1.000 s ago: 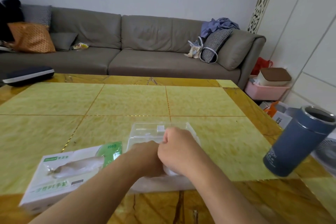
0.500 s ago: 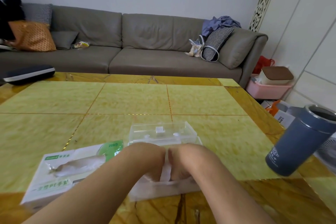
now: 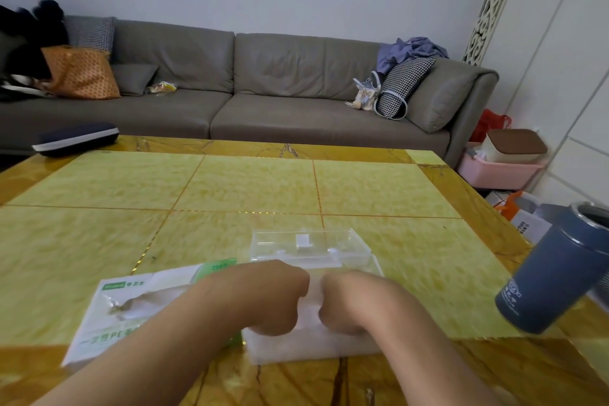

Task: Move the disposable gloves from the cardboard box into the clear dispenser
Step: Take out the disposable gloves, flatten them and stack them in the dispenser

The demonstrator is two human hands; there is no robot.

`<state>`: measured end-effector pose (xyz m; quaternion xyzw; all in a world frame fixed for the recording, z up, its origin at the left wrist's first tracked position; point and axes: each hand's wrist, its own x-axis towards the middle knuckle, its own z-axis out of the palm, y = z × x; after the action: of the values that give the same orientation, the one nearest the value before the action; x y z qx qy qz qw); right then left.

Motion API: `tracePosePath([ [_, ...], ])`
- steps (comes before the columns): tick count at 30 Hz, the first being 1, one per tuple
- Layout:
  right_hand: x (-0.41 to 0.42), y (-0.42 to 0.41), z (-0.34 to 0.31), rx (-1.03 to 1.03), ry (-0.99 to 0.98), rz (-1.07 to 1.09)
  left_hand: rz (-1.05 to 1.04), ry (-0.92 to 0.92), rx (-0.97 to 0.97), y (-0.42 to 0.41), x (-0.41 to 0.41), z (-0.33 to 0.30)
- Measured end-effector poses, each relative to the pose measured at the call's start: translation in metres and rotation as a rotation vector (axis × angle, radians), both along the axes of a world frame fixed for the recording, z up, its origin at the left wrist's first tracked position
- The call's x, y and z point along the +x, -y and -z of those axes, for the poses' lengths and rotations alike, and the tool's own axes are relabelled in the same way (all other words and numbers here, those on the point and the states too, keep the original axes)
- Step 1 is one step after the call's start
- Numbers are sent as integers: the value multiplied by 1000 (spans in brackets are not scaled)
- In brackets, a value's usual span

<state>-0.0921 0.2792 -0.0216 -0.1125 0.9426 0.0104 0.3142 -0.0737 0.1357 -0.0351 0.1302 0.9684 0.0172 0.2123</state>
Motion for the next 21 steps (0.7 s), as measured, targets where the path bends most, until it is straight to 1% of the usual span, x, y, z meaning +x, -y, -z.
tracePosePath([
  [3, 7, -2, -1, -24, -112, -6, -13, -216, 84, 10, 23, 0],
  [4, 8, -2, -1, -34, -156, -20, 11, -291, 80, 12, 30, 2],
  [6, 8, -3, 0, -61, -234, -21, 62, -359, 40, 15, 40, 7],
  [9, 5, -2, 3, -103, -296, 38, 124, -360, 28, 22, 46, 13],
  [12, 4, -1, 6, -100, -238, 82, 182, -343, 70, 20, 45, 10],
  [14, 4, -2, 9, -74, -198, 78, 173, -305, 115, 19, 46, 7],
  [16, 5, 0, 10, -51, -208, 66, 133, -296, 166, 22, 48, 9],
  [18, 8, 2, 6, -30, -296, 52, 93, -374, 292, 26, 51, 12],
  [19, 9, 6, 4, -26, -360, 41, 57, -429, 405, 32, 53, 14],
  [21, 15, 10, -4, -44, -502, 48, -95, -519, 664, 47, 57, 13],
])
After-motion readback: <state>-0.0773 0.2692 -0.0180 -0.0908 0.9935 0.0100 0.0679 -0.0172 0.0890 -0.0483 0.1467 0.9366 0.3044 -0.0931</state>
